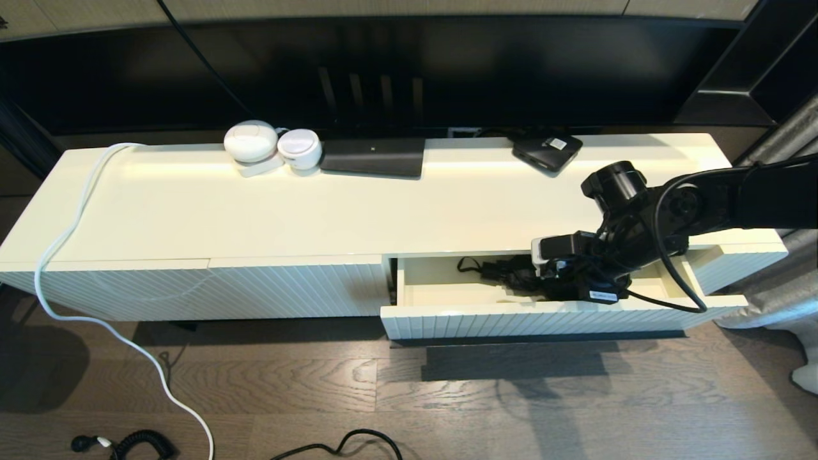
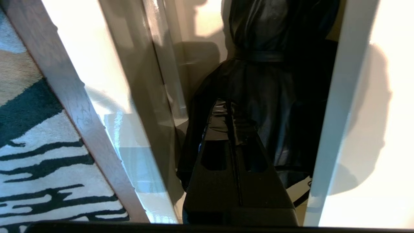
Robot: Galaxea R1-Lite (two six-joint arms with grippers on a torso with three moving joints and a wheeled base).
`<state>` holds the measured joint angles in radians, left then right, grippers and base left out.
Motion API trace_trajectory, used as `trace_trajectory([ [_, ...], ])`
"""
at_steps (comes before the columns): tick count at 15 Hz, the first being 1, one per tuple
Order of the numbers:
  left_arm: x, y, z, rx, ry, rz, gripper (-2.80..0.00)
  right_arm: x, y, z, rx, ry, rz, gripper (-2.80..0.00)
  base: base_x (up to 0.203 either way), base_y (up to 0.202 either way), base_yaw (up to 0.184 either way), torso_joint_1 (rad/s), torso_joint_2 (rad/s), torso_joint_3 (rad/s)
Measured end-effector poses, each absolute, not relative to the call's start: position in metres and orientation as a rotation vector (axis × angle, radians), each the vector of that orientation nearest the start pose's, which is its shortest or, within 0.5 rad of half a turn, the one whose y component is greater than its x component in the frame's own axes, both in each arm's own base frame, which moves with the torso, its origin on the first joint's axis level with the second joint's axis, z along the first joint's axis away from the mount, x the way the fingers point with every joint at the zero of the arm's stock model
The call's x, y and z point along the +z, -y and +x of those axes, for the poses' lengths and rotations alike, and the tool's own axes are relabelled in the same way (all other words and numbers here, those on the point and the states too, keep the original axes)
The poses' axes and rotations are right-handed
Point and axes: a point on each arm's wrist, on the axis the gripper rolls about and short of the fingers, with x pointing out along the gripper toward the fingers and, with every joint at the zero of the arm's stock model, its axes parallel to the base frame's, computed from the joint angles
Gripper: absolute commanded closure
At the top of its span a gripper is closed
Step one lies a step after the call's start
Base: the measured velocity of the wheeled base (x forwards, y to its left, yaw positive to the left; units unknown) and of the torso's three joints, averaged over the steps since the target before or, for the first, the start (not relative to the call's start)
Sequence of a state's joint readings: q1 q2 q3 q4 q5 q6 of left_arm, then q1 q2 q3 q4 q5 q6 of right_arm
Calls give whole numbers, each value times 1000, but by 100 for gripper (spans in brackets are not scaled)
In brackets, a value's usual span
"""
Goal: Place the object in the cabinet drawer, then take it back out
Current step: Open the drawer
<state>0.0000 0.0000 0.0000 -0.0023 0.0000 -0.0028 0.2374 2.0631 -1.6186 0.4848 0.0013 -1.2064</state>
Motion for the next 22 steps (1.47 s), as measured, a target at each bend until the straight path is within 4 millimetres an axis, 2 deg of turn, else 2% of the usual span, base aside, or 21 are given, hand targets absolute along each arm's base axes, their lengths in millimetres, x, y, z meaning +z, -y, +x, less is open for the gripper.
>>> trace_trajectory([
  [17, 76, 0, -23, 0, 3, -3, 0, 168, -92, 362, 875, -841, -1193, 0, 0, 0, 0, 0, 0, 0],
  [22, 76, 0, -23, 0, 3, -2, 0, 160, -92, 352, 915, -875, -1181, 0, 0, 0, 0, 0, 0, 0],
])
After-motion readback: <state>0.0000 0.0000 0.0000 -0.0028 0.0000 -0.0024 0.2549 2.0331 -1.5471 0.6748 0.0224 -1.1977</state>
